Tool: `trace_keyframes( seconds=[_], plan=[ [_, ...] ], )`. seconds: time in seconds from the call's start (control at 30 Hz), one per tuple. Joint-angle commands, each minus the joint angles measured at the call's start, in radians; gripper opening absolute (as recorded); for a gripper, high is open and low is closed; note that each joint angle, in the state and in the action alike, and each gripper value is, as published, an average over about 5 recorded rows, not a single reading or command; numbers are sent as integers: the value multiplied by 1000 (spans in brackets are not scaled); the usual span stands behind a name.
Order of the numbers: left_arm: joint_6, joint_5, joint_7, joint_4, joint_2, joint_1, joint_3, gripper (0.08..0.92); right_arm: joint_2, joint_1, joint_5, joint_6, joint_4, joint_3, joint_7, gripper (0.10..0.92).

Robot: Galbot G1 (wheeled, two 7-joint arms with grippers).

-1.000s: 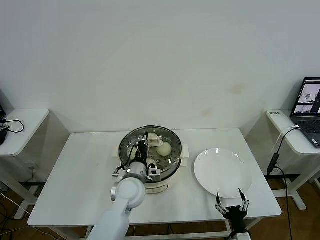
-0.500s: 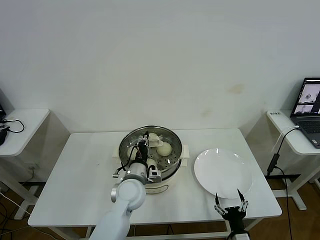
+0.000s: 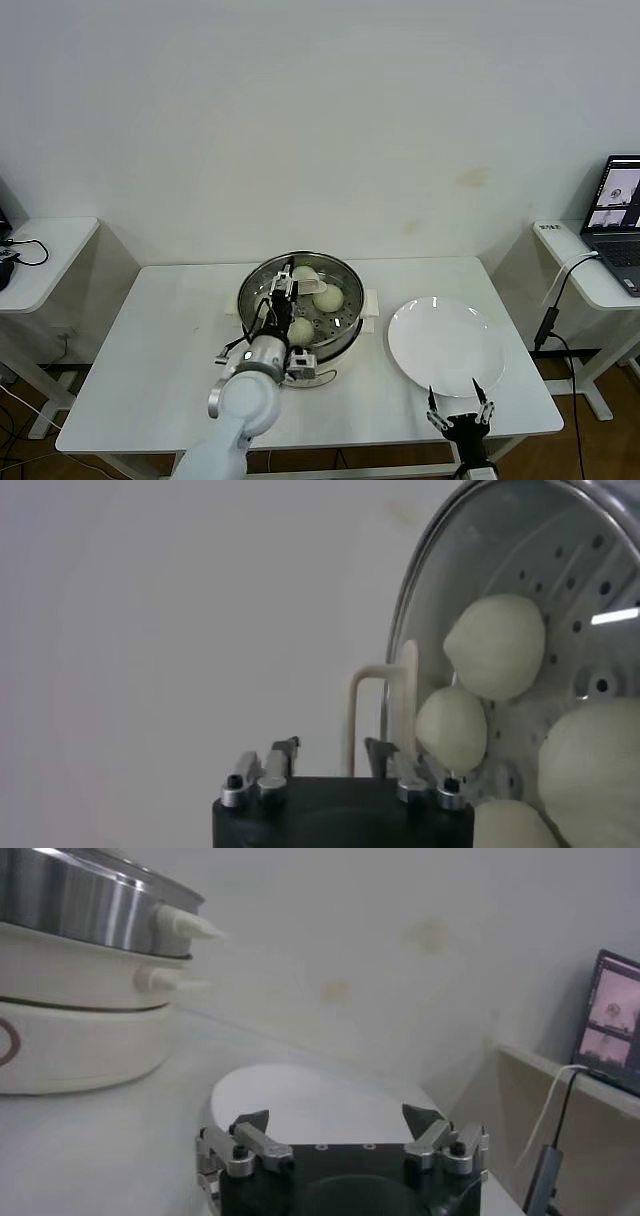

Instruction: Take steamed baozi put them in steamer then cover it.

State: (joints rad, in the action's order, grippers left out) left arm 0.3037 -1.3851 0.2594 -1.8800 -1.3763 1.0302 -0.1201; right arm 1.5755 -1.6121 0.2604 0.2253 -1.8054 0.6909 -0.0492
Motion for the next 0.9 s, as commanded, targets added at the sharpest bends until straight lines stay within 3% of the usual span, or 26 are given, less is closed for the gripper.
trace_keyframes(
  seconds=[0.03, 0.2, 0.43, 0.67, 0.9],
  plan=[
    [-58, 116, -88, -232, 98, 168, -28, 704, -1, -2, 0, 0, 1, -1, 0, 823],
    [-114, 304, -185, -373, 131, 334, -114, 811, -8, -7, -7, 6, 6, -7, -2, 823],
    [-236, 875, -368, -426, 100, 587, -281, 823, -44, -25, -73, 51, 12, -34, -4, 823],
    [-506, 1374, -395, -342, 28, 816, -486, 823, -86, -68, -114, 60, -18, -27, 1, 823],
    [-501, 1640, -436, -249, 25, 893, -526, 823, -104, -103, -185, 40, -56, -40, -39, 823]
  ],
)
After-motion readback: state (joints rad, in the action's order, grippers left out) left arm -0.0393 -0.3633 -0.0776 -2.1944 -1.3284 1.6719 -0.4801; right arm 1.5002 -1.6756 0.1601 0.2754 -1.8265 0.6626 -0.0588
